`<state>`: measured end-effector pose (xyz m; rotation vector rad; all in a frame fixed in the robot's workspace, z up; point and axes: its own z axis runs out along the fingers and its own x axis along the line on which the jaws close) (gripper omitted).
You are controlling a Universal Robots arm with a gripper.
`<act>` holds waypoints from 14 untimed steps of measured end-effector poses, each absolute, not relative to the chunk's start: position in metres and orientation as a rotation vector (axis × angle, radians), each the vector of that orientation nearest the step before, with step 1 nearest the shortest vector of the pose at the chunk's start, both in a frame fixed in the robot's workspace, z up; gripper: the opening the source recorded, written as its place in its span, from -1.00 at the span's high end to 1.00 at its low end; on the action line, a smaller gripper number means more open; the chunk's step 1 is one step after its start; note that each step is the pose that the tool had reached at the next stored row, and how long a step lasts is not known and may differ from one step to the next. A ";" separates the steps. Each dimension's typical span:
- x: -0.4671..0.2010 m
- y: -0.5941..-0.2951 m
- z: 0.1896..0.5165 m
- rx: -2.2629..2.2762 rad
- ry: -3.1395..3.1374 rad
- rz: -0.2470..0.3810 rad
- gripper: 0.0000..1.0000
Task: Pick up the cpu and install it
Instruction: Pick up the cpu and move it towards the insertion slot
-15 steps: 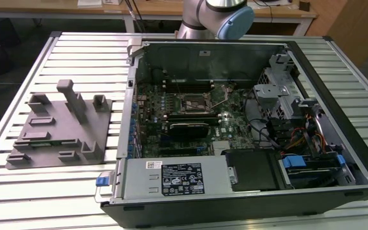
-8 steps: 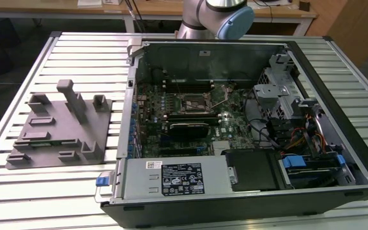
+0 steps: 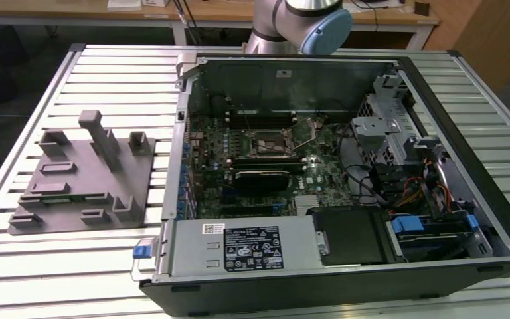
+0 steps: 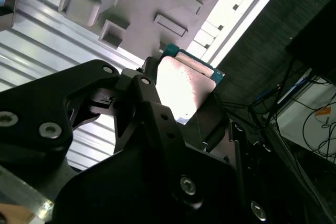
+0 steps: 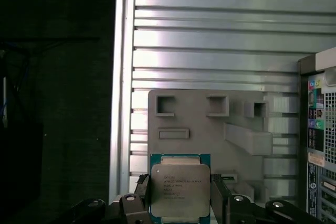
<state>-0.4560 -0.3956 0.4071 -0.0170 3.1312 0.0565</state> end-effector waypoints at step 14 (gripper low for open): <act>-0.456 -0.395 0.420 -0.017 3.131 0.056 -0.08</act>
